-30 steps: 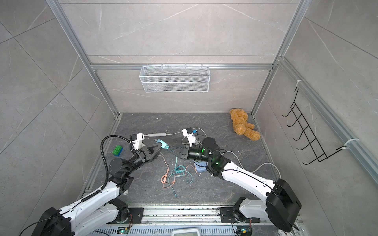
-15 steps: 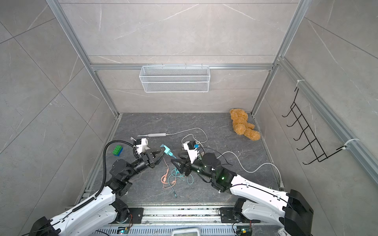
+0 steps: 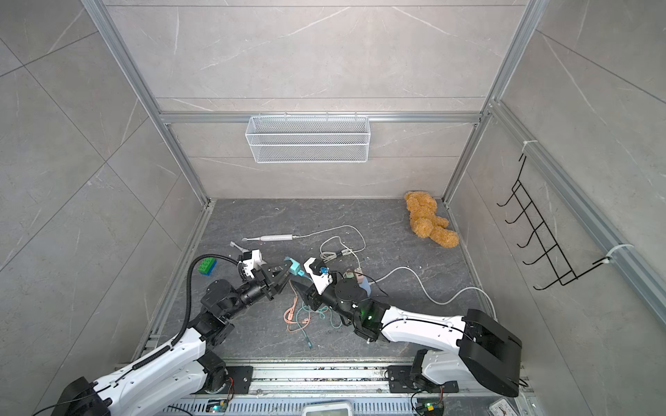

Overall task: Charge the electric toothbrush
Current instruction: Insert the plug into the socket.

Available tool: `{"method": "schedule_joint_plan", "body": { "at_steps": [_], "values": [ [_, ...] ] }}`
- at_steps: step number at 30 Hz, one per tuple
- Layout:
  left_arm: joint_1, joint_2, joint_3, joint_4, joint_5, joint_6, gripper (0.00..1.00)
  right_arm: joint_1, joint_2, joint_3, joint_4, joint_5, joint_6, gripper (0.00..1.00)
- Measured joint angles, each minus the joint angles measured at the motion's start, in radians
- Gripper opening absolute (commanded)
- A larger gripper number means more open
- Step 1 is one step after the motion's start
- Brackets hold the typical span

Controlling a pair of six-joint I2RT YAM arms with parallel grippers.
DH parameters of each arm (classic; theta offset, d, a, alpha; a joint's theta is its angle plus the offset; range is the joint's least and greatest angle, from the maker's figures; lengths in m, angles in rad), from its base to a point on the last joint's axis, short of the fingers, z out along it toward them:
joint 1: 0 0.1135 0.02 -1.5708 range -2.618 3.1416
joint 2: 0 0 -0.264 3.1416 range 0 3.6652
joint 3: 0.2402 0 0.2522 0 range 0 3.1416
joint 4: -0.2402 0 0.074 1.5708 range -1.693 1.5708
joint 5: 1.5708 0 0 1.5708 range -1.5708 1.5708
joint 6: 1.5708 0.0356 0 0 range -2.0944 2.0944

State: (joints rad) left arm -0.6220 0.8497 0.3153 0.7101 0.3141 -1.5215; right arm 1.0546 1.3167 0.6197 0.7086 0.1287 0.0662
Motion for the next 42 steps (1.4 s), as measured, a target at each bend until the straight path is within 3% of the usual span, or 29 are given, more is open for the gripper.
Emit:
{"method": "schedule_joint_plan", "body": {
  "at_steps": [3, 9, 12, 17, 20, 27, 29, 32, 34, 35, 36, 38, 42],
  "values": [
    [0.0, 0.013, -0.019, 0.032, -0.004, -0.021, 0.0, 0.0, 0.023, 0.002, 0.072, 0.009, -0.021, 0.54],
    [0.0, 0.023, -0.032, 0.084, -0.016, -0.047, 0.0, 0.0, 0.093, 0.016, 0.151, 0.01, -0.045, 0.38],
    [0.001, 0.023, -0.032, 0.089, -0.024, -0.054, 0.0, -0.005, 0.114, 0.016, 0.181, 0.016, -0.056, 0.22],
    [0.005, 0.029, -0.033, 0.112, -0.026, -0.07, 0.0, -0.006, 0.122, 0.016, 0.213, 0.01, -0.09, 0.22],
    [0.005, 0.04, -0.034, 0.142, -0.026, -0.076, 0.0, -0.008, 0.122, 0.016, 0.229, 0.01, -0.109, 0.33],
    [0.001, 0.06, -0.034, 0.19, -0.019, -0.077, 0.0, -0.01, 0.13, 0.016, 0.266, 0.014, -0.113, 0.31],
    [0.001, 0.064, -0.034, 0.196, -0.021, -0.077, 0.0, -0.011, 0.131, 0.016, 0.27, 0.013, -0.122, 0.22],
    [0.001, 0.073, -0.034, 0.202, -0.023, -0.08, 0.0, -0.014, 0.132, 0.016, 0.269, 0.009, -0.142, 0.01],
    [0.001, 0.074, -0.034, 0.203, -0.021, -0.081, 0.0, -0.014, 0.132, 0.015, 0.269, 0.009, -0.146, 0.0],
    [0.001, 0.074, -0.034, 0.2, -0.019, -0.08, 0.02, -0.014, 0.131, 0.014, 0.268, 0.009, -0.147, 0.0],
    [0.001, 0.072, -0.031, 0.191, -0.017, -0.08, 0.26, -0.014, 0.128, 0.013, 0.262, 0.009, -0.148, 0.0],
    [0.001, 0.061, -0.024, 0.155, -0.005, -0.075, 0.61, -0.014, 0.111, 0.008, 0.237, 0.009, -0.145, 0.0],
    [-0.002, 0.004, 0.035, -0.054, 0.066, -0.016, 0.92, -0.013, 0.02, -0.018, 0.175, 0.029, -0.115, 0.0]
  ]
}}
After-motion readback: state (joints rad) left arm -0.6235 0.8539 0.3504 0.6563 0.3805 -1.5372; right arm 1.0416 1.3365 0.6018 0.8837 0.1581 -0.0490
